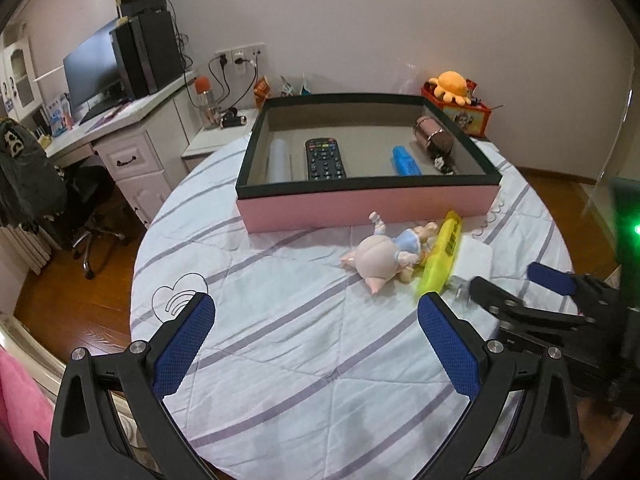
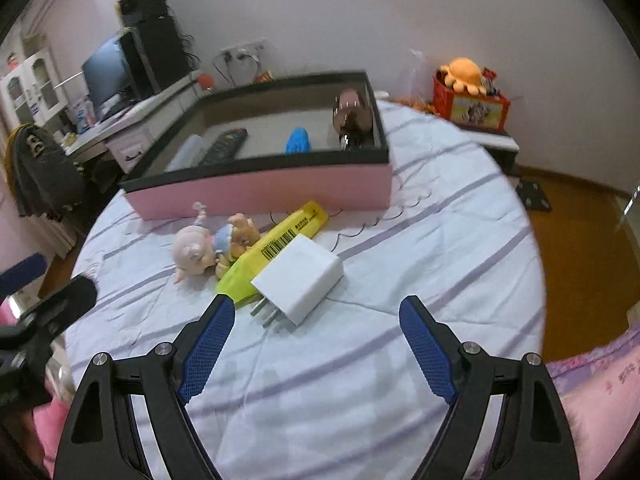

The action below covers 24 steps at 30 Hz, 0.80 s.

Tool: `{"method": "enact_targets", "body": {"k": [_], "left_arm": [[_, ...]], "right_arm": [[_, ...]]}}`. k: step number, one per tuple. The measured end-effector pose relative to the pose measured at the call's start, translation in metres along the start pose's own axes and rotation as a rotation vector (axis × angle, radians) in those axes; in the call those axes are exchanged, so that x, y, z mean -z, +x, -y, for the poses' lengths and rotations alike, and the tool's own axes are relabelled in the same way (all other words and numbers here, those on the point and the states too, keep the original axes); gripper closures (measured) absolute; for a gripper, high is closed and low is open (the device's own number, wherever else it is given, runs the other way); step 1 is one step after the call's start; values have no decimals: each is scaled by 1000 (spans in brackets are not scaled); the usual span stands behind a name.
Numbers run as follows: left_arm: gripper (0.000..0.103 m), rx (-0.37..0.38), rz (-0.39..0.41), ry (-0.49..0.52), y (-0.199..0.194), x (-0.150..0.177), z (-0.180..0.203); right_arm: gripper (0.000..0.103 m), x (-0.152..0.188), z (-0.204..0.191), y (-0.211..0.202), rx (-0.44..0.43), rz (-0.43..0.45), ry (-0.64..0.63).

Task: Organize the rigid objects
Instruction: 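Move the right gripper toward the white charger on the bed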

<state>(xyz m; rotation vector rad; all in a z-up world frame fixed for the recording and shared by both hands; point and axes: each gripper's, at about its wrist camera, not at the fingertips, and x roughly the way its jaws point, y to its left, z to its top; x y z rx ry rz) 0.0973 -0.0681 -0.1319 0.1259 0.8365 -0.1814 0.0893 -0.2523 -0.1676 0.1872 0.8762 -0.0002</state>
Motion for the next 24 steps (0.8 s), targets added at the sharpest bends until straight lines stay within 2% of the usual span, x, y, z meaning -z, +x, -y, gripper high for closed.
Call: {"method": "enact_targets", "body": {"k": [2,7,13,17,24], "left_arm": [[1,4,-9,2,6,0,-2],[1,9,-28,1,18,0,-6],[1,27,-49,5,32,0,-3],[1,36,-51,3,35,-2,-2],[1,47,-66,30,39,0,4]], "right_arm": [[17,-2,-5,17,5,-32,14],[17,-4,-8,37,55,-46,11],[17,0,10,27,107,-42,-4],[17,1,27,16,179,-35,19],[17,-9,22,25,118,-19,9]]}}
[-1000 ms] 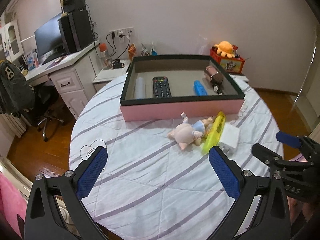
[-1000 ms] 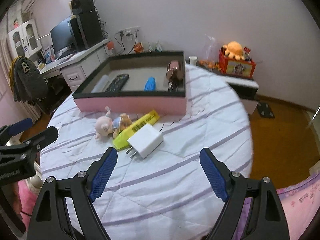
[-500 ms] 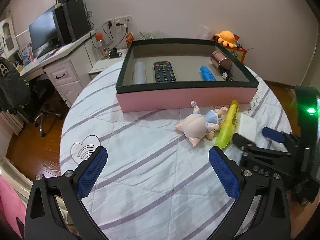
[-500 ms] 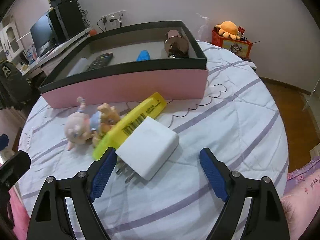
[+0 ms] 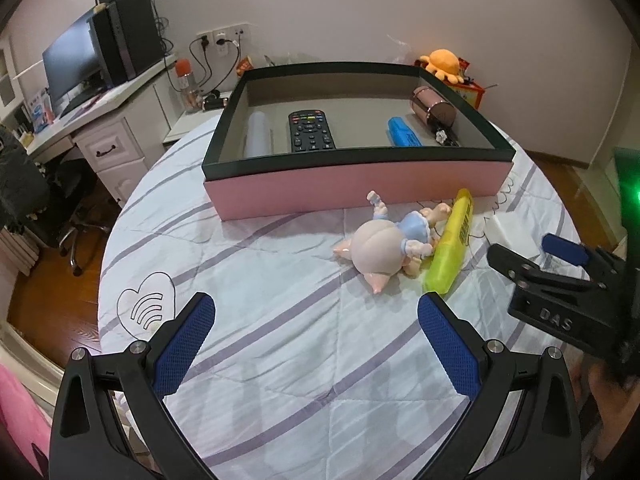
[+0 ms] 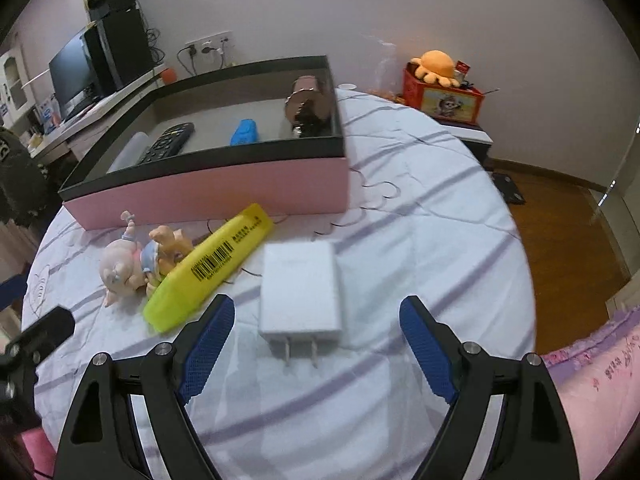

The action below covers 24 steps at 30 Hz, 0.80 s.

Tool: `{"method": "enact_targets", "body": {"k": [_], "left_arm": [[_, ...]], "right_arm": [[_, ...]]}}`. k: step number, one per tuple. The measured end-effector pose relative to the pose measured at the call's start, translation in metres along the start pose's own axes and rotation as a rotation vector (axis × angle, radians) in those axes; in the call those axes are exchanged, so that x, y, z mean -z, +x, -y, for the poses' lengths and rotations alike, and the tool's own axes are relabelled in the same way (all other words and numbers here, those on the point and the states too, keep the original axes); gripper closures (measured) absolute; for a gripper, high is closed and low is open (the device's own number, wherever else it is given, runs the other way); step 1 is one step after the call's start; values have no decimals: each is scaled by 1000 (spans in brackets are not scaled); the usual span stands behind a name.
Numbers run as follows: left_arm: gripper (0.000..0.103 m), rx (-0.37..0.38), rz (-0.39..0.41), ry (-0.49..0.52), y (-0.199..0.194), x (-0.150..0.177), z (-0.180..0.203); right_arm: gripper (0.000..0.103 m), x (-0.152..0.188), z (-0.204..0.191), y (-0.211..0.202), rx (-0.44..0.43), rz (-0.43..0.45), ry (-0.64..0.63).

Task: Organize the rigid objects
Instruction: 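Move the right gripper toward the white charger on the bed, then close the right gripper on the white charger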

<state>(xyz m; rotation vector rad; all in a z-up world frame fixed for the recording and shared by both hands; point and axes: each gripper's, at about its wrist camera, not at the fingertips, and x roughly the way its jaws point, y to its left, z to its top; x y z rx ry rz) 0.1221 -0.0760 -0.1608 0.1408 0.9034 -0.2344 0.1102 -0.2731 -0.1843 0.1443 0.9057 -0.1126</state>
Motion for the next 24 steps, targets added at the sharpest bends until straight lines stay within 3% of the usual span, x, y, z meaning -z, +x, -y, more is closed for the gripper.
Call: {"method": "enact_targets", "body": {"k": [3,5,8,11,24], "left_arm": [[1,0,-1,-4,0,0,-1],[1,0,0,-12,0,-1,-3],[1,5,-4,-19,2,-1,-6],[1,12,-8,-17,3,-1,-6],[1,15,15,-35,-4,-3,-19]], "right_arm": [[19,-2,0,10,-6,-9,-15],[36,0,3,13,-10,-12,-25],[53,0,5,12,-25,-5,-43],[62,0,10,9,-53,-9,-53],[62,-10,5,-29,-154,31,-81]]}}
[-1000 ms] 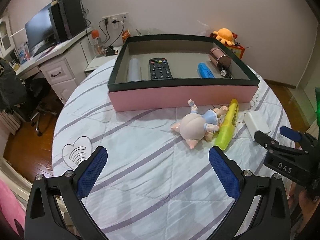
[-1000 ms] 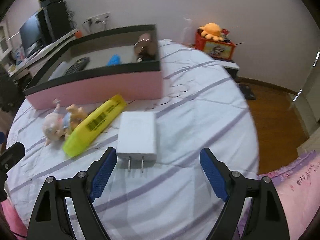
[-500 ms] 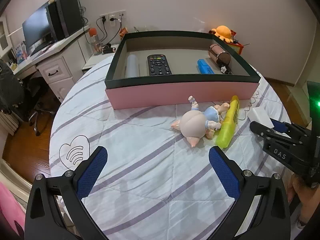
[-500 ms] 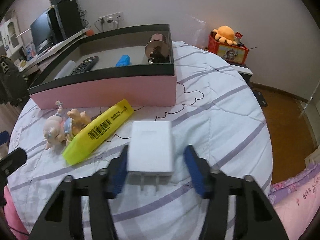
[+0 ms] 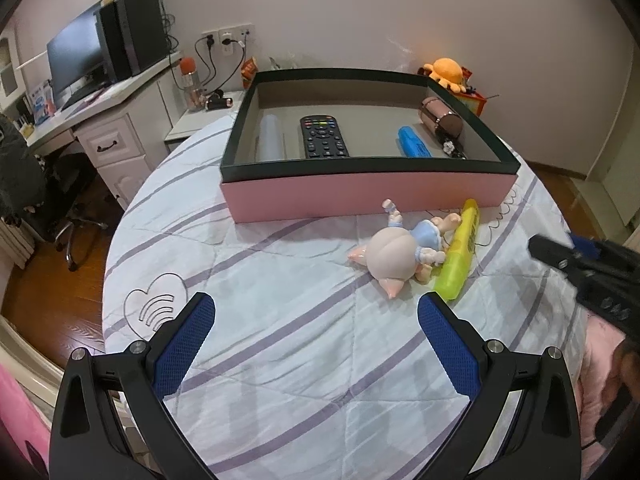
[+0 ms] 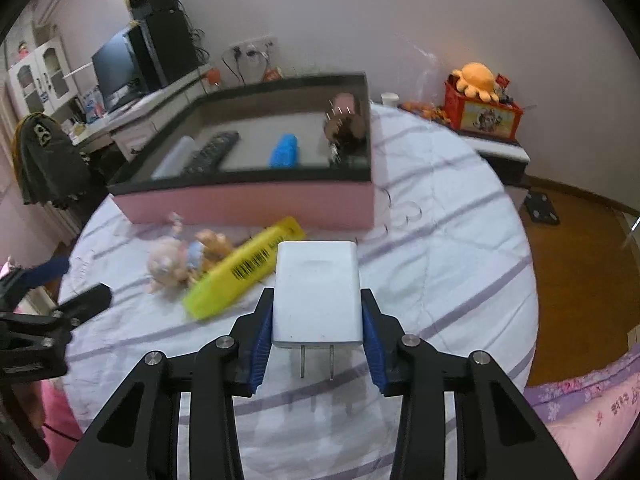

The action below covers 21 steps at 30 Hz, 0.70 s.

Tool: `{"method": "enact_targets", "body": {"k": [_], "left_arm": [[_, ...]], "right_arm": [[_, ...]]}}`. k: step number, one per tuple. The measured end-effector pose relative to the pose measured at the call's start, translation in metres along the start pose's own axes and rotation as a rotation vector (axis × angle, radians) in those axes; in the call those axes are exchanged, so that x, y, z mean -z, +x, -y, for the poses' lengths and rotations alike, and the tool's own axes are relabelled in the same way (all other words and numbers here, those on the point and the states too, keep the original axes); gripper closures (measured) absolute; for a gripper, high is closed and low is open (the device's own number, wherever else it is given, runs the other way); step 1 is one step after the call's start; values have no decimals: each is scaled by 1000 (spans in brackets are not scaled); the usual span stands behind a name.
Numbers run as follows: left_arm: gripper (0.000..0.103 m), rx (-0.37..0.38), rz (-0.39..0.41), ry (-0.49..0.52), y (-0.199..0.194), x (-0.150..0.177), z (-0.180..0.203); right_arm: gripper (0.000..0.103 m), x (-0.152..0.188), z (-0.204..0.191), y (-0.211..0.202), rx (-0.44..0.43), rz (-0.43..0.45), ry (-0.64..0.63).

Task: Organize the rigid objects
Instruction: 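Close the right gripper on the white charger, then lift the charger with the right gripper over the pink box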

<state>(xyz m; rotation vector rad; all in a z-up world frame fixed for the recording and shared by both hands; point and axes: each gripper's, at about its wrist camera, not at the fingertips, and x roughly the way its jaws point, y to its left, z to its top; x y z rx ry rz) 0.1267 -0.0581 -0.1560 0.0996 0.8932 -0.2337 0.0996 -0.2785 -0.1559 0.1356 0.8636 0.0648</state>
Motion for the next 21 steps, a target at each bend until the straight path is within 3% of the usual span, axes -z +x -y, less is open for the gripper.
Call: {"method": "enact_targets", "body": {"k": [10,21], "left_arm": [[1,8,16,-25,1,-6,-18],[1,7,34,-53,11,-29,-43]], "right_arm": [[62,-60,-27,-12,-91,65,-61],[62,-139,-52,61,-113,-18,-86]]}}
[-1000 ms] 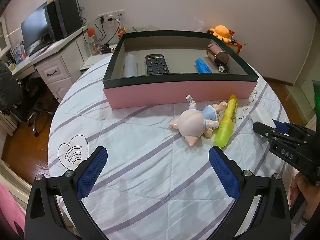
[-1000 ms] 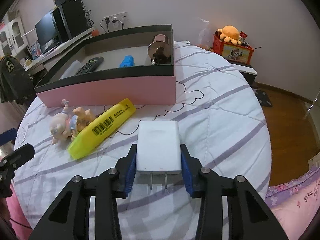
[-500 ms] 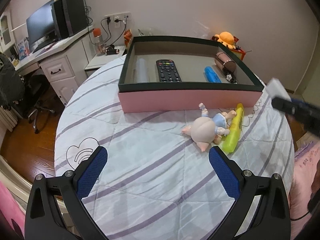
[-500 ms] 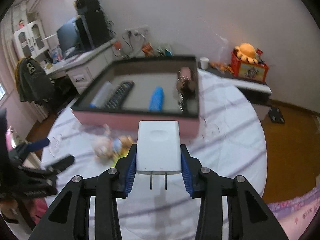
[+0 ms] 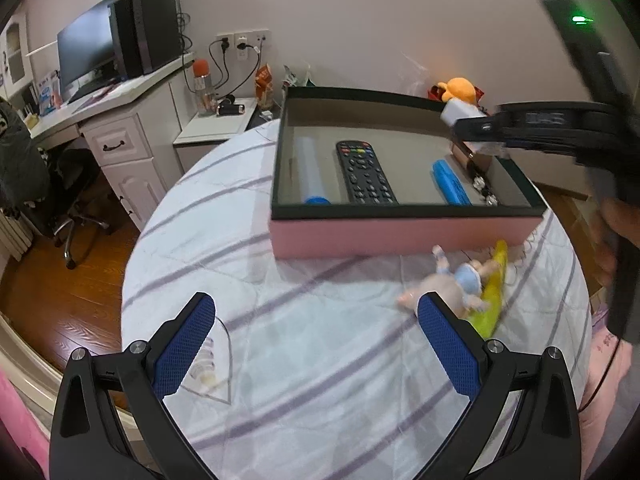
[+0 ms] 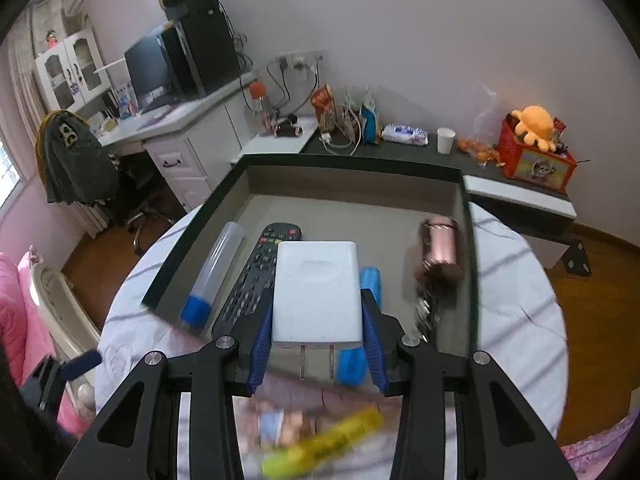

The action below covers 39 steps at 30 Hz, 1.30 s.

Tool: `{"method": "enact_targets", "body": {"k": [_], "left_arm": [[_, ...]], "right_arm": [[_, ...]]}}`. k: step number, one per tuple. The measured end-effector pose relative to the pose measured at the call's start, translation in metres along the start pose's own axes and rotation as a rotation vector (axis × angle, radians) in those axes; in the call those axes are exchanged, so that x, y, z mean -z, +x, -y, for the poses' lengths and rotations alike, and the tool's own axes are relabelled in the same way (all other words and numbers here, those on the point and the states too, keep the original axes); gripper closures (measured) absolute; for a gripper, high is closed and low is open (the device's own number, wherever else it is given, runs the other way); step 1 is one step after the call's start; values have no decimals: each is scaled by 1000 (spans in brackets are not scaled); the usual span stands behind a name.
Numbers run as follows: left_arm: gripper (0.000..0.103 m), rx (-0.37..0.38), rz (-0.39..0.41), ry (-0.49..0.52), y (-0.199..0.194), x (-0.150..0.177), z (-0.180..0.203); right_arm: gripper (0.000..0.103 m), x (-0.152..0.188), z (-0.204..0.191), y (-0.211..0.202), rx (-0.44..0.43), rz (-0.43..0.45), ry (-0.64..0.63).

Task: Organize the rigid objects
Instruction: 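Lift the charger with the right gripper over the pink box, then lower the charger into the box and open the right gripper, then withdraw the right gripper while moving the left gripper toward the pig figurine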

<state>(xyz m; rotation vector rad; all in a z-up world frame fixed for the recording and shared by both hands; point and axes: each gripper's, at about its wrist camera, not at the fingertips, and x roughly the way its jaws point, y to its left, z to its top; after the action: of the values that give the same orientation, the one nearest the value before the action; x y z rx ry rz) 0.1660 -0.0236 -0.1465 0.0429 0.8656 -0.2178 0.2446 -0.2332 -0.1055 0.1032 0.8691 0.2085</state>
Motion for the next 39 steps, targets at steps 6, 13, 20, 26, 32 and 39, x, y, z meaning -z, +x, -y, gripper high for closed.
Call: {"method": "enact_targets", "body": {"k": [6,13,20,26,32,39], "left_arm": [[1,4,4,-5,13,-19,-8],[1,23,-3,15,29,-32,-5],[1,32,-20,23,38,-31,-3],[1,18,-26,25,29,-23,1],[1,14,10,30,1,-16,10],[1,-1,34,36,-32,-1,24]], "right_arm": [[62,-33,11,56,16,-82,36],[62,-51,30,113,57,-194,96],[62,-59,33,126,96,-228,117],[39,-57,33,113,91,-194,133],[22,-43,19,38,75,-55,89],[18,20,-5,-53,38,15,-3]]}}
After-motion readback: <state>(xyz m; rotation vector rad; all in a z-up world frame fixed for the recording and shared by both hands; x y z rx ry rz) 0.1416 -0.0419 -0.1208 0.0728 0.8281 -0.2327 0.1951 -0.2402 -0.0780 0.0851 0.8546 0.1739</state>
